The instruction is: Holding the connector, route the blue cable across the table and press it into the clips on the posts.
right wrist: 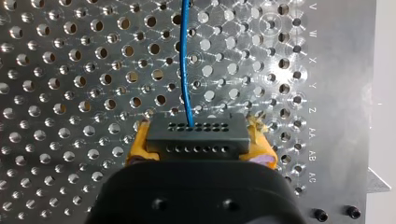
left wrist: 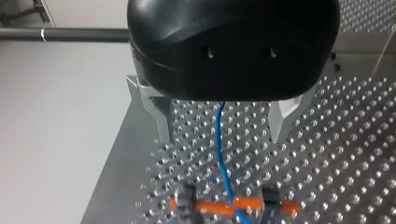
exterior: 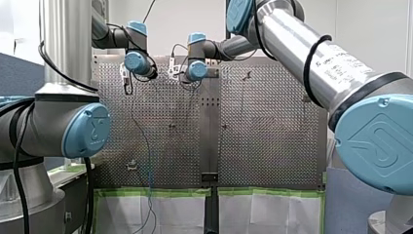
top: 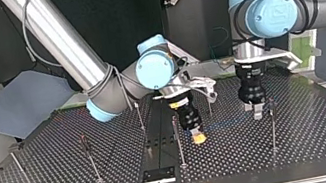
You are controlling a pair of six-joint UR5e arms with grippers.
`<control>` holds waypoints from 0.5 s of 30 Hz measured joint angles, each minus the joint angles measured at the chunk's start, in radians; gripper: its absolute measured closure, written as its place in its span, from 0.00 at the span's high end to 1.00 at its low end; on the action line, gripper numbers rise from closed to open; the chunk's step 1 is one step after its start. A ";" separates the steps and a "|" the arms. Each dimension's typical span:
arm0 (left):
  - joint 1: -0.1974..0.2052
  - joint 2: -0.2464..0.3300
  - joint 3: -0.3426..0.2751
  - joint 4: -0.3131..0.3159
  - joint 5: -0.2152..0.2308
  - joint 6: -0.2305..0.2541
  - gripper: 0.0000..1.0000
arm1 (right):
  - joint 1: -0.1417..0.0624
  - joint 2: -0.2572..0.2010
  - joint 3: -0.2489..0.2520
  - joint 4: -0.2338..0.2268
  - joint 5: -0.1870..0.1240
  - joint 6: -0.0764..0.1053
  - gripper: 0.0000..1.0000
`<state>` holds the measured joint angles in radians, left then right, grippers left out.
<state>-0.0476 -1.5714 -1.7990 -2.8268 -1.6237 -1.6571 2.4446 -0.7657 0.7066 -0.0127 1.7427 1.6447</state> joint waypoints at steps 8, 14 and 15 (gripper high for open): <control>0.000 -0.074 0.069 0.023 0.010 -0.006 1.00 | 0.000 0.001 0.000 -0.001 0.000 0.000 0.00; 0.005 -0.125 0.083 0.034 0.018 -0.012 1.00 | 0.000 0.001 0.000 -0.001 0.000 0.000 0.00; 0.005 -0.128 0.084 0.034 0.017 -0.012 1.00 | 0.000 0.001 0.000 -0.001 0.000 0.000 0.00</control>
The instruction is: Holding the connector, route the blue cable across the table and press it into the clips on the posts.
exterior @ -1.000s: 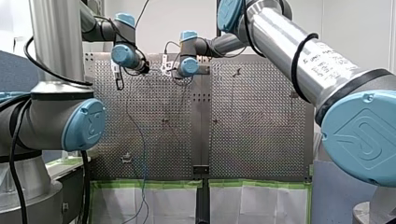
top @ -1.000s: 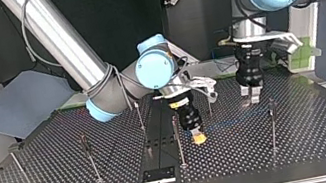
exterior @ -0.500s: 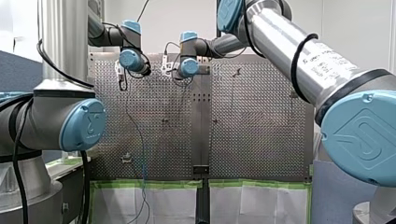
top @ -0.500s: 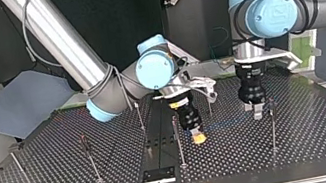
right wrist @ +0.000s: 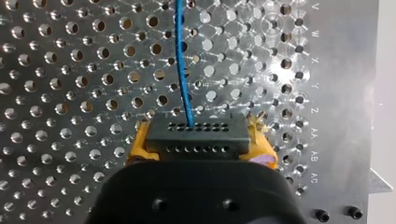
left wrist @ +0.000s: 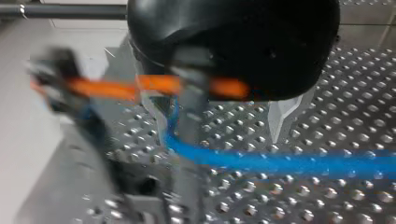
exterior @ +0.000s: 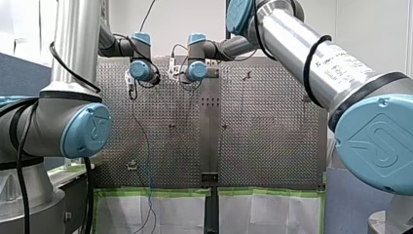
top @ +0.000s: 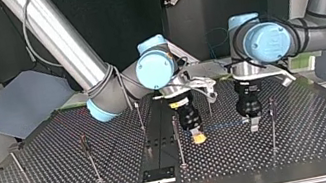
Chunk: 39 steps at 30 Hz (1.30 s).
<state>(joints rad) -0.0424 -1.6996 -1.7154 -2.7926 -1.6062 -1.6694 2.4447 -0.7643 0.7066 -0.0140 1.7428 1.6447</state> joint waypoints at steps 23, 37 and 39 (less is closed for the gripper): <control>0.000 -0.005 -0.004 -0.009 -0.024 -0.023 0.00 | 0.000 0.002 0.000 0.002 0.000 0.000 0.00; -0.017 0.031 -0.066 -0.024 -0.059 -0.022 0.00 | 0.000 0.005 0.019 0.003 0.000 0.000 0.00; -0.021 0.038 -0.083 -0.021 -0.063 -0.022 0.00 | 0.000 0.005 0.031 0.002 0.002 0.000 0.00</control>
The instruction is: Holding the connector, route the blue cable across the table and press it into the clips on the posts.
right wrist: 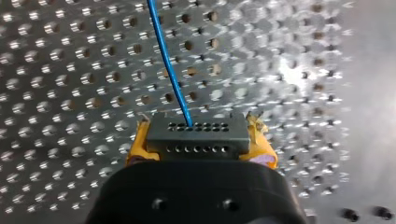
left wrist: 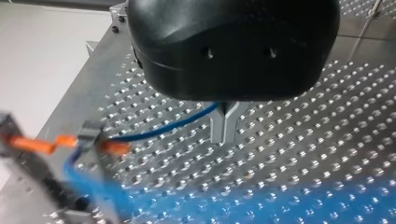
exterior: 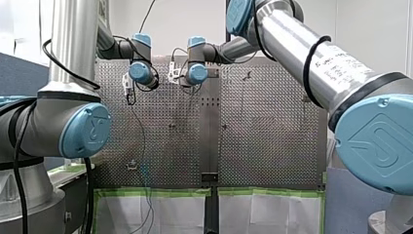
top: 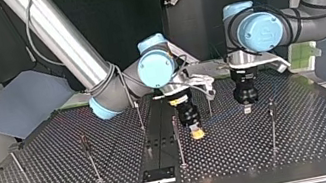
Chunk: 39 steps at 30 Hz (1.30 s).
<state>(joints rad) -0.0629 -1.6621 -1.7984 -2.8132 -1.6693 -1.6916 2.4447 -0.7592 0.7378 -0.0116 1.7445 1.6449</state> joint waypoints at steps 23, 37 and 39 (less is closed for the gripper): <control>-0.047 0.005 -0.186 0.154 -0.042 -0.031 0.00 | 0.004 0.000 0.156 0.003 -0.001 -0.001 0.00; -0.076 0.004 -0.308 0.276 -0.094 -0.057 0.00 | 0.010 -0.038 0.260 0.008 0.017 -0.006 0.00; -0.086 0.002 -0.326 0.293 -0.108 -0.060 0.00 | 0.009 -0.054 0.278 0.007 0.019 -0.008 0.00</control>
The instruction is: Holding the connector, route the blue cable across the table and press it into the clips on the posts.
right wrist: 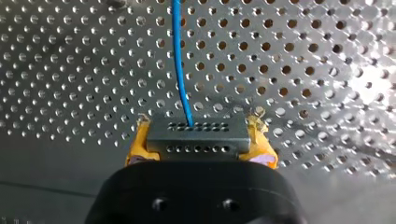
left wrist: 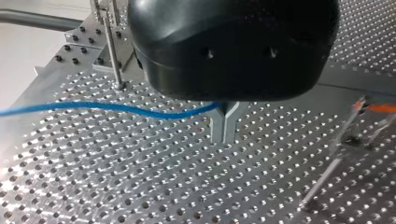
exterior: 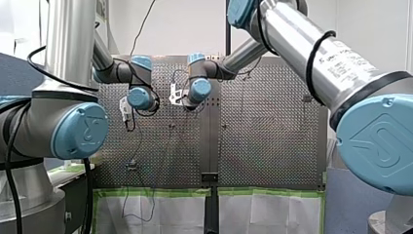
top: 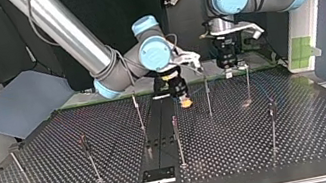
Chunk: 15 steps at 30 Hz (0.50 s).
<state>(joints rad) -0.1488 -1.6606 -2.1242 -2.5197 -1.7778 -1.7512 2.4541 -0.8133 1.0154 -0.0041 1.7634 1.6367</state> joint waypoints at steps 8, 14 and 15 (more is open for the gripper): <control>-0.024 -0.028 -0.075 0.034 -0.032 -0.001 0.00 | -0.002 -0.035 0.070 -0.002 0.003 -0.015 0.00; -0.036 -0.031 -0.129 0.055 -0.028 -0.003 0.00 | 0.001 -0.041 0.125 -0.026 0.006 -0.025 0.00; -0.037 -0.031 -0.136 0.058 -0.024 -0.003 0.00 | 0.003 -0.042 0.137 -0.034 0.004 -0.026 0.00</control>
<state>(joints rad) -0.1854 -1.6914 -2.2598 -2.4615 -1.8016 -1.7541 2.4570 -0.8550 1.1523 -0.0379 1.7678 1.6103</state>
